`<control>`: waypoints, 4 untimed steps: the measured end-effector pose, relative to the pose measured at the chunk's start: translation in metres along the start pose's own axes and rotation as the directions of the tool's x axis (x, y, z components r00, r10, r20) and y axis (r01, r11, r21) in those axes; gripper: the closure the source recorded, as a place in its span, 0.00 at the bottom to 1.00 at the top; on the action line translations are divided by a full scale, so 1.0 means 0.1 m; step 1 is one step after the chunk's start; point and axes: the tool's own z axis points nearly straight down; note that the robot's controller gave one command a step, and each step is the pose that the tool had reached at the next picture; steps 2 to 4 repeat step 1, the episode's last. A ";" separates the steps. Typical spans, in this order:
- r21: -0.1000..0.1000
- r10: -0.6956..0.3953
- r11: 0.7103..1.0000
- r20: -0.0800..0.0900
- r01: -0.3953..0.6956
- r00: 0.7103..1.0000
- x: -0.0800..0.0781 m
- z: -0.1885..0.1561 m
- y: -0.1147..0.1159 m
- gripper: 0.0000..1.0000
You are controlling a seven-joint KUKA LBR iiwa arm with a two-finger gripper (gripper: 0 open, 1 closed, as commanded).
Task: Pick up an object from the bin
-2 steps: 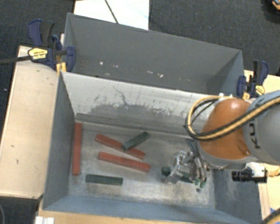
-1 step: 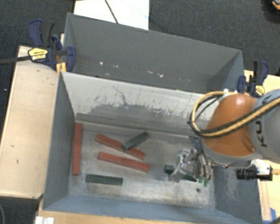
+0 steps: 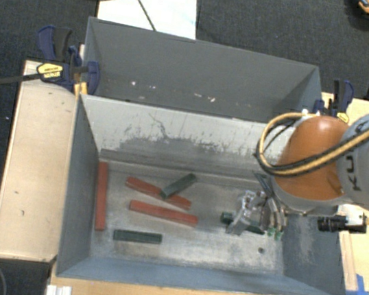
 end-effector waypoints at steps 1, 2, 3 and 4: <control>-0.002 -0.002 1.000 0.008 0.002 1.000 -0.01 -0.18 0.00 1.00; -0.002 -0.002 1.000 0.008 0.002 1.000 -0.01 -0.18 0.00 1.00; -0.002 -0.002 1.000 0.008 0.002 1.000 -0.01 -0.18 0.00 1.00; -0.002 -0.002 1.000 0.008 0.002 1.000 -0.01 -0.18 0.00 1.00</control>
Offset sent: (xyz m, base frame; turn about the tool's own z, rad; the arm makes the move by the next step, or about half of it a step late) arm 0.0000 0.0002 0.0190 0.0000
